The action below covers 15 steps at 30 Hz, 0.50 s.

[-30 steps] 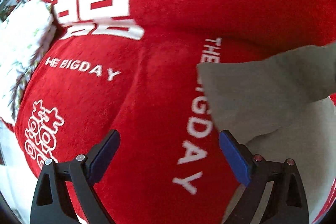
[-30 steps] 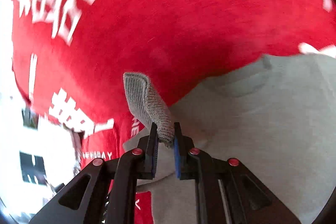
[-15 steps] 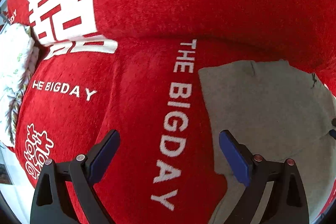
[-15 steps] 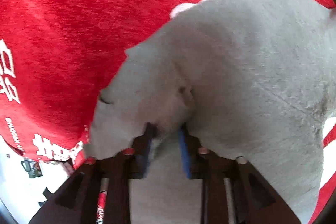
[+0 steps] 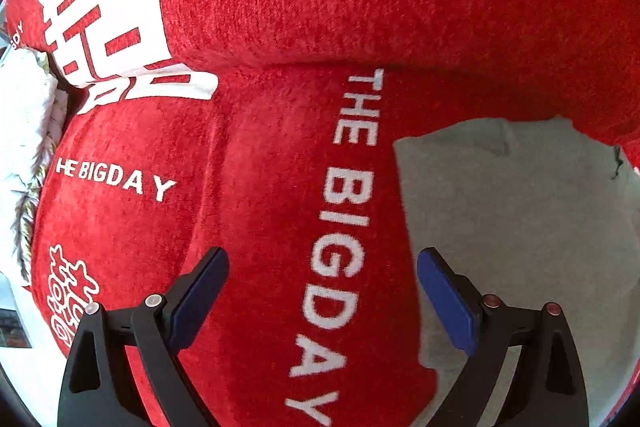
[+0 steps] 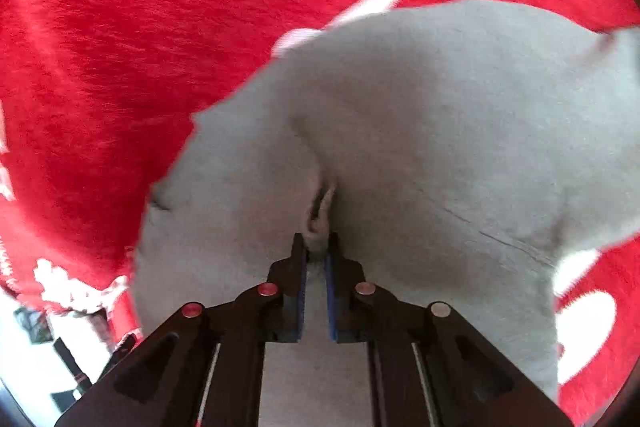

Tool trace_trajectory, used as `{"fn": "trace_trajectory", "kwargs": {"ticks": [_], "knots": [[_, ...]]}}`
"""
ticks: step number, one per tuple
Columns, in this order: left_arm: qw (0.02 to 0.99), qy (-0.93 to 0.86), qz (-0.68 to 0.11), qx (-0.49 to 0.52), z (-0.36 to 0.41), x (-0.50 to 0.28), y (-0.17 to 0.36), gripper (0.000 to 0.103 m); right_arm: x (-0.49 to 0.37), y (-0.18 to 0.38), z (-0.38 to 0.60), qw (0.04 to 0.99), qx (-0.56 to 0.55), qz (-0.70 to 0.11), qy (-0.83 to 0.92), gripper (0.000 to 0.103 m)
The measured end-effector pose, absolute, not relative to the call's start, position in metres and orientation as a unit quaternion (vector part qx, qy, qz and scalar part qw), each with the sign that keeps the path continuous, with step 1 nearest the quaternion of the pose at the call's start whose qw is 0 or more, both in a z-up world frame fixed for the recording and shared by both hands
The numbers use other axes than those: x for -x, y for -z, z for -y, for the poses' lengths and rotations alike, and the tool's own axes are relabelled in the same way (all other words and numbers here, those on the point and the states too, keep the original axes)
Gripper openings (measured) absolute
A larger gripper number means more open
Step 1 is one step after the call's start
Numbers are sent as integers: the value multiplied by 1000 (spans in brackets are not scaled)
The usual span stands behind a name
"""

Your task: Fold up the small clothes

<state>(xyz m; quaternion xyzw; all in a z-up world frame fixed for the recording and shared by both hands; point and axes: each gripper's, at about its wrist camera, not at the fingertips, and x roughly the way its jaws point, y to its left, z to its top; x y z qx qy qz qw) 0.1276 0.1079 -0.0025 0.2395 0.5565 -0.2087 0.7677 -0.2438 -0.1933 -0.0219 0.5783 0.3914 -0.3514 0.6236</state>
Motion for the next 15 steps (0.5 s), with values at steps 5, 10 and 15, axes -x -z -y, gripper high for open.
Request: {"fn": "trace_trajectory", "kwargs": {"ticks": [5,10,15], "knots": [[762,207,-565,-238,-114,-139,7,96,229,1,160,637,-590,-384,315,24],[761,218,-567,-229,-116,-143,3,96,142,15,73,635,-641,-411,129,34],[752,236,-568,-236,-112,-140,6,96,140,19,68,625,-633,-397,224,34]]}}
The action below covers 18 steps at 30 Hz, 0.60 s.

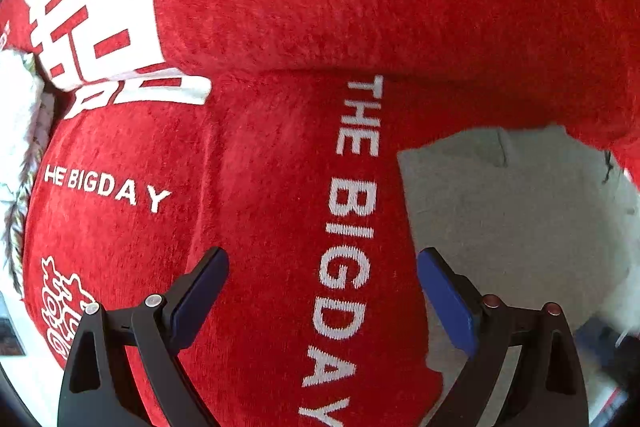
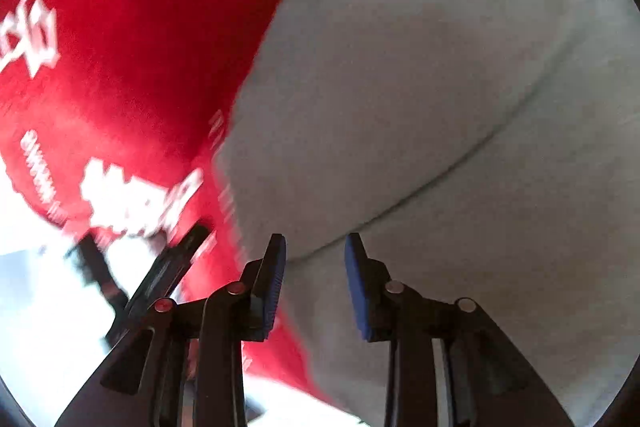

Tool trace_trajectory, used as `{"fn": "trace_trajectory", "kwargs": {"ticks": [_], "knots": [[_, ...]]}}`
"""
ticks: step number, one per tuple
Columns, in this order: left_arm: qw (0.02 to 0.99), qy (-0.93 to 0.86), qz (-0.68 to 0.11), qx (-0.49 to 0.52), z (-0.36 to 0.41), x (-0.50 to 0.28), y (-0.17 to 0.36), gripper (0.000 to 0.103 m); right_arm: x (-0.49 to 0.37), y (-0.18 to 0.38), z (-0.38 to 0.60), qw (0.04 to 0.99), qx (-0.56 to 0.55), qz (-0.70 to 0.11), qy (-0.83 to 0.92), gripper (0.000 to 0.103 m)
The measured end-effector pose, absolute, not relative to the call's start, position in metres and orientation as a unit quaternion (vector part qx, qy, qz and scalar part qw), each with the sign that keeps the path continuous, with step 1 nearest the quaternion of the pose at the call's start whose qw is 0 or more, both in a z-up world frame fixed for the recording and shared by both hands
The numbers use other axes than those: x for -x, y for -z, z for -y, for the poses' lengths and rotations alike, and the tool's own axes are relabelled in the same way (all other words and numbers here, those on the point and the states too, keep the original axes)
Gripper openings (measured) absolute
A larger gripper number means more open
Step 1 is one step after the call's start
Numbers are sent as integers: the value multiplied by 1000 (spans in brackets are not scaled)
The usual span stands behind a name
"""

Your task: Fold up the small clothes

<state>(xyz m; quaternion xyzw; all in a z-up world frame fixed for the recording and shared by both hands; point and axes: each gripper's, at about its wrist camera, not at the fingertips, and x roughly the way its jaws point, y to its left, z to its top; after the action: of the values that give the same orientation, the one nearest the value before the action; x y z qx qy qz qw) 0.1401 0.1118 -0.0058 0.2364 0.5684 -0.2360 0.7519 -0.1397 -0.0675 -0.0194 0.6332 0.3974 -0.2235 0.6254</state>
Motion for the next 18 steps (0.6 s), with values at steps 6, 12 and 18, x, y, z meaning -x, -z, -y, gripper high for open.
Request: {"fn": "trace_trajectory", "kwargs": {"ticks": [6,12,18], "knots": [[744,249,-579,-223,-104,-127,21,96,220,3,141,607,-587,-365,393,49],[744,238,-560,-275,-95,-114,33,96,242,16,185,597,-605,-350,394,8],[742,232,-559,-288,-101,-116,31,96,276,19,182,590,-606,-362,392,8]]}}
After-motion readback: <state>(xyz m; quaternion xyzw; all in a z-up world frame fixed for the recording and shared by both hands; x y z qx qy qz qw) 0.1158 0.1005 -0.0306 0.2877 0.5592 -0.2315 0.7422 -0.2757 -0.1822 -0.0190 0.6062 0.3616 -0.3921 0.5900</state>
